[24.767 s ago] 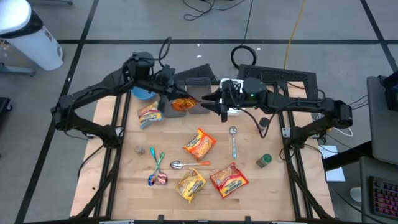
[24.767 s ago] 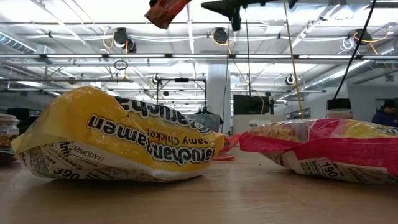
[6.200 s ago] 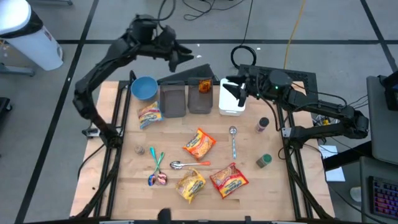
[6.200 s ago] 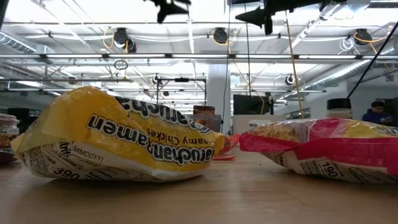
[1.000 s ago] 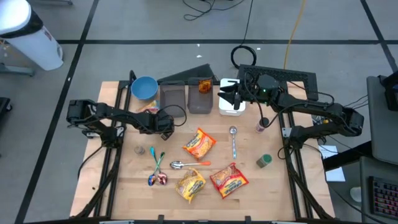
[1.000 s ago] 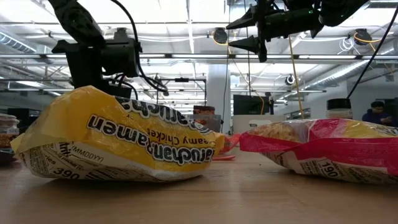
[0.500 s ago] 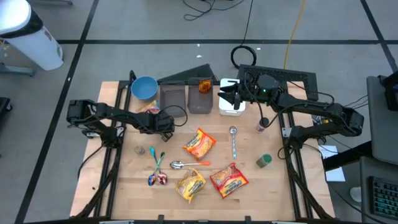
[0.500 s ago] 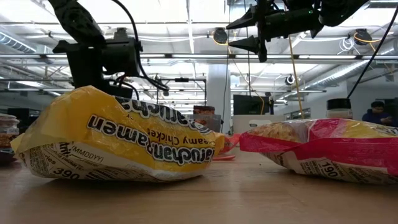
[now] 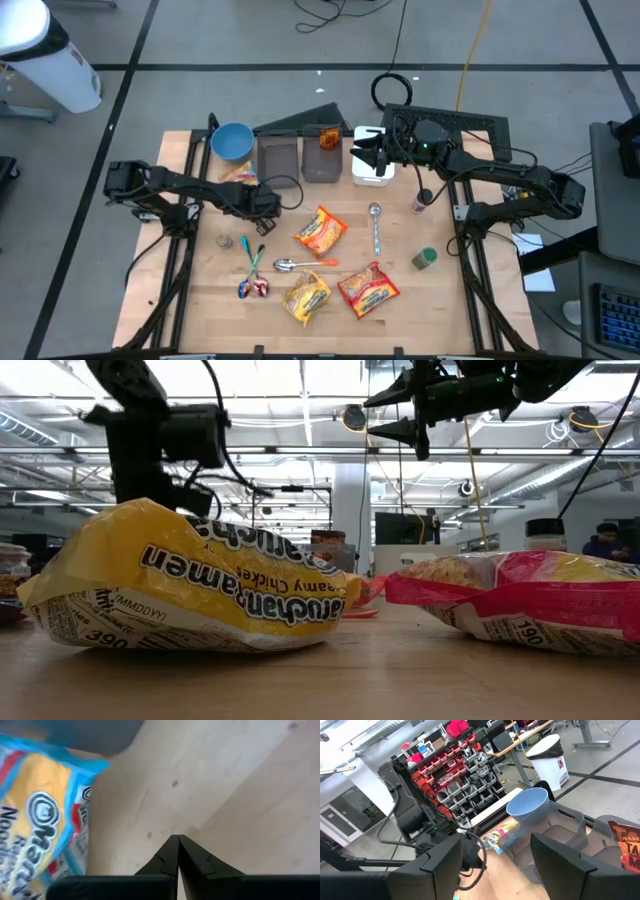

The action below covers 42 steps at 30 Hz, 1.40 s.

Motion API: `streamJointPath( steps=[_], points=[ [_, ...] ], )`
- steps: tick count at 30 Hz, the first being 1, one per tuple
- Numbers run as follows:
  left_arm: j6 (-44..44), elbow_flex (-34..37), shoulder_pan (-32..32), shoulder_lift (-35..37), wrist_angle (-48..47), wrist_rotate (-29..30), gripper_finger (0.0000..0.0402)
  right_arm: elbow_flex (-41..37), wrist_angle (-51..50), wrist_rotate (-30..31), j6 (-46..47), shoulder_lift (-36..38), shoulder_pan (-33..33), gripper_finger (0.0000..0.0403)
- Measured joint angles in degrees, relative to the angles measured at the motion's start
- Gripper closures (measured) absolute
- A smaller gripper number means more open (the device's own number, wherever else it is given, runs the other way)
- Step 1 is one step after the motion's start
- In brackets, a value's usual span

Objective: Pick & Place Food Item
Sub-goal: Put the blue noodle pack into the left black bin

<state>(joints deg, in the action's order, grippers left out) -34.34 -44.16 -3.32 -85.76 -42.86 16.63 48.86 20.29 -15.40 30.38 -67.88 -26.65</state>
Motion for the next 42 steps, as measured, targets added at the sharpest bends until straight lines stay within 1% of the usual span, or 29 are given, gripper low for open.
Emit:
streamJointPath(
  steps=[2,5,8,11,15,17,20,23,26,30,33,36,39,42],
  points=[
    [-0.7,-1.8,1.0,1.6,-3.6,1.0,0.0388,0.0,0.0,0.0,-0.2,0.0,0.0,0.0177],
    [-2.7,-4.5,2.1,5.1,-7.2,3.0,0.0396,0.0,0.0,-0.2,-0.9,0.0,0.0,0.0177],
    [-4.1,-5.6,2.8,10.4,-8.0,3.0,0.0394,0.0,0.0,-1.3,-1.1,0.0,0.0,0.0177],
    [-7.9,-5.6,2.3,16.6,-9.2,0.6,0.0374,0.0,0.0,-1.4,-1.2,0.0,0.0,0.0177],
    [-12.2,-5.5,-0.6,23.4,-11.1,-5.8,0.0344,0.0,0.0,-1.4,-1.2,0.0,0.0,0.0177],
    [-13.0,-5.7,-2.0,26.3,-11.5,-7.6,0.0328,0.0,0.0,-1.5,-1.3,0.0,0.0,0.0177],
    [-13.2,-5.6,-3.7,30.1,-11.7,-7.6,0.0304,0.0,0.4,-3.2,-1.9,0.0,0.0,0.0177],
    [-11.4,-5.6,-5.3,31.3,-11.3,-7.6,0.0274,0.0,0.5,-4.4,-2.8,0.0,0.0,0.0177],
    [-6.0,-5.6,-6.2,30.7,-11.1,-8.9,0.024,0.0,0.5,-4.4,-2.8,0.0,0.0,0.0177],
    [3.1,-5.6,-6.3,26.6,-11.4,-8.7,0.0199,0.0,0.4,-4.4,-3.0,0.0,0.0,0.0177],
    [6.5,-5.6,-5.1,22.8,-12.2,-3.4,0.0181,0.0,0.4,-4.4,-3.0,0.0,0.0,0.0177],
    [9.1,-5.6,-3.3,19.0,-14.0,1.2,0.0178,0.0,0.4,-4.3,-3.0,0.0,0.0,0.0177],
    [9.8,-5.6,-1.8,15.9,-14.5,1.7,0.0184,0.0,0.1,-4.1,-3.0,0.0,0.0,0.0177],
    [9.4,-5.7,-0.6,14.1,-13.8,1.8,0.0194,0.0,0.0,-2.6,-3.4,0.0,-0.5,0.0177]
  ],
)
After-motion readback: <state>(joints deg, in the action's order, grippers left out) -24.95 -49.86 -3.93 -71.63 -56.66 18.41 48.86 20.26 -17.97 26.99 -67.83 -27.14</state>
